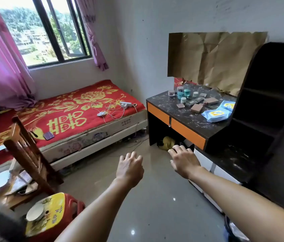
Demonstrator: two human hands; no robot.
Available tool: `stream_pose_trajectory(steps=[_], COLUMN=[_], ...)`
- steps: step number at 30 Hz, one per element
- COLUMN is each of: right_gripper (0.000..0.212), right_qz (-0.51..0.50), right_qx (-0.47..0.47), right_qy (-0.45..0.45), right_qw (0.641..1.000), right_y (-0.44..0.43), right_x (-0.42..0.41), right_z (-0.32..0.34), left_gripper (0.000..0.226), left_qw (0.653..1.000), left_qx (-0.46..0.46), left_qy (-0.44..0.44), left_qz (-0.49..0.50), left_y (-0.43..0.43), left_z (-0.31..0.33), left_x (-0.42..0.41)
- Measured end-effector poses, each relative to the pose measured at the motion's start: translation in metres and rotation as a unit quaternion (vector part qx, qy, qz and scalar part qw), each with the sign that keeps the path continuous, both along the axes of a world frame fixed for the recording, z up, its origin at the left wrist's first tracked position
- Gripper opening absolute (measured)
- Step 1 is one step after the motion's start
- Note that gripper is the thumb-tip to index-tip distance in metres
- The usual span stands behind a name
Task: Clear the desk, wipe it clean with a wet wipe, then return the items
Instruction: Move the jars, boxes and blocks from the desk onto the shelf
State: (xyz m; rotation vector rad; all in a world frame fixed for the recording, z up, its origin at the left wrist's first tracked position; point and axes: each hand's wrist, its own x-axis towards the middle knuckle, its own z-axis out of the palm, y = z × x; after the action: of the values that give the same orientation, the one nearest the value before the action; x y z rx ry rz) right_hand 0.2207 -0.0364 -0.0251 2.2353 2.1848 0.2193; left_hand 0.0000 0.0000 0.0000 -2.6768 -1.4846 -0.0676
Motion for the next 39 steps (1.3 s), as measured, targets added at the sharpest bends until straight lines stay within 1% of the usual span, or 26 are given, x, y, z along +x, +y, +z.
stream_pose_trajectory(steps=[2,8,11,14,16,18,25,31,36,39], right_gripper=[0.033,0.032,0.033,0.034,0.036,0.036,0.034,0.030,0.029,0.030], right_qz=[0.000,-0.010,-0.033,-0.052,-0.058,-0.064,-0.097,-0.123,-0.137,-0.143], right_qx=[0.004,0.004,-0.004,0.011,0.008,0.002,-0.010,-0.021,-0.042,-0.050], right_qy=[0.013,0.011,0.019,0.034,0.051,0.048,0.042,0.080,0.084,0.071], right_qw=[1.000,1.000,0.999,0.998,0.997,0.997,0.994,0.989,0.986,0.986], right_y=[0.032,0.150,0.209,0.262,0.289,0.314,0.419,0.519,0.590,0.630], right_x=[0.007,0.029,0.040,0.054,0.064,0.078,0.154,0.225,0.274,0.299], right_z=[-0.004,-0.017,-0.014,-0.005,0.002,0.004,-0.013,-0.032,-0.037,-0.047], left_gripper=[0.026,0.025,0.025,0.023,0.024,0.025,0.024,0.022,0.021,0.020], left_qw=[1.000,1.000,0.999,0.998,0.998,0.997,0.994,0.994,0.993,0.992], left_qx=[0.003,0.012,0.009,0.016,0.008,0.000,-0.019,-0.040,-0.047,-0.054], left_qy=[-0.010,-0.019,-0.023,-0.030,-0.040,-0.042,-0.046,-0.039,-0.047,-0.048], left_qz=[0.006,-0.012,-0.031,-0.055,-0.057,-0.070,-0.094,-0.098,-0.099,-0.105], left_y=[0.031,0.157,0.227,0.294,0.330,0.361,0.475,0.577,0.650,0.692], left_z=[-0.006,-0.022,-0.019,-0.008,-0.001,-0.002,-0.022,-0.033,-0.037,-0.045], left_x=[0.003,0.021,0.033,0.050,0.066,0.084,0.160,0.227,0.271,0.293])
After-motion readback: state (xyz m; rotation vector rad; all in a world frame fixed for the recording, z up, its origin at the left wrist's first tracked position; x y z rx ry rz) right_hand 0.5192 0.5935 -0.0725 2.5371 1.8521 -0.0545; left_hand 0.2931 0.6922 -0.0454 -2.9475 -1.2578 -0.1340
